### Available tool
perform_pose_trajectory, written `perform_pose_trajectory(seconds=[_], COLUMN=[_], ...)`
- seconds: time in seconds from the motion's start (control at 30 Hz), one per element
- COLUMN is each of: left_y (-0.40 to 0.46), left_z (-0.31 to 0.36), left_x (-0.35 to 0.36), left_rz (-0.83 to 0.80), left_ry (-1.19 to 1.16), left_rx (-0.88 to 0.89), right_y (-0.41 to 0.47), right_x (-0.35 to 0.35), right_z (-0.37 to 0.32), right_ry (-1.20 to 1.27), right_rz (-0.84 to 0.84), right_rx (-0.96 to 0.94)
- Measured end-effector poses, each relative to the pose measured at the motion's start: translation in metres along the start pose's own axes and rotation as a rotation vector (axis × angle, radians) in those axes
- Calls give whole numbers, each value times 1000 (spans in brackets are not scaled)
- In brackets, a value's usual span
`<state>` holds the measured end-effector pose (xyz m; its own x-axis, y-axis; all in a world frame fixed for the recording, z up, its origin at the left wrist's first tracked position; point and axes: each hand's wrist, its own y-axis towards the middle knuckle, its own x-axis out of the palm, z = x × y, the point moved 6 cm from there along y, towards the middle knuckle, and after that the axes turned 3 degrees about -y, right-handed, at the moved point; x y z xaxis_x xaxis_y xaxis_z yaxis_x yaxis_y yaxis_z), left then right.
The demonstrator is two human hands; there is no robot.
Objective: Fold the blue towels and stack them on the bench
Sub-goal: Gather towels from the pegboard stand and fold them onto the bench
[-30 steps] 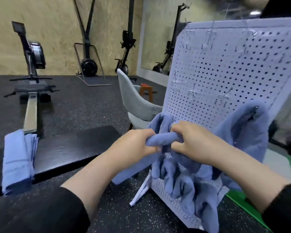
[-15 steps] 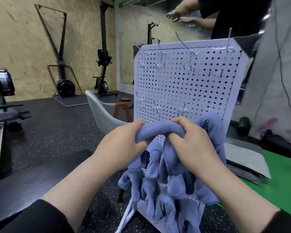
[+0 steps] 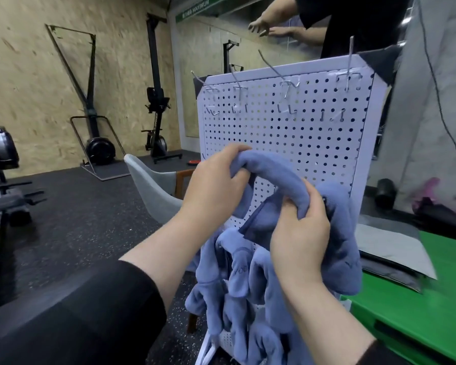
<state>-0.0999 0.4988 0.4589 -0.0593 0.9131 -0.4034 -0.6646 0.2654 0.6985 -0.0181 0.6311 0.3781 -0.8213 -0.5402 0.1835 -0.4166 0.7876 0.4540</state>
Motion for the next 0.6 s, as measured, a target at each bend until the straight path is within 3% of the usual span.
perform_pose_trajectory(seconds=[0.27, 0.6], left_y=[53, 50], left_z=[16, -40], left_x=[37, 74], left_rz=[-143, -121], left_ry=[28, 28], left_rx=[87, -68], right_y=[15, 24], right_x=[5, 9], right_z=[6, 27], right_ry=[16, -140], right_rz=[138, 78], right_rx=[-55, -159])
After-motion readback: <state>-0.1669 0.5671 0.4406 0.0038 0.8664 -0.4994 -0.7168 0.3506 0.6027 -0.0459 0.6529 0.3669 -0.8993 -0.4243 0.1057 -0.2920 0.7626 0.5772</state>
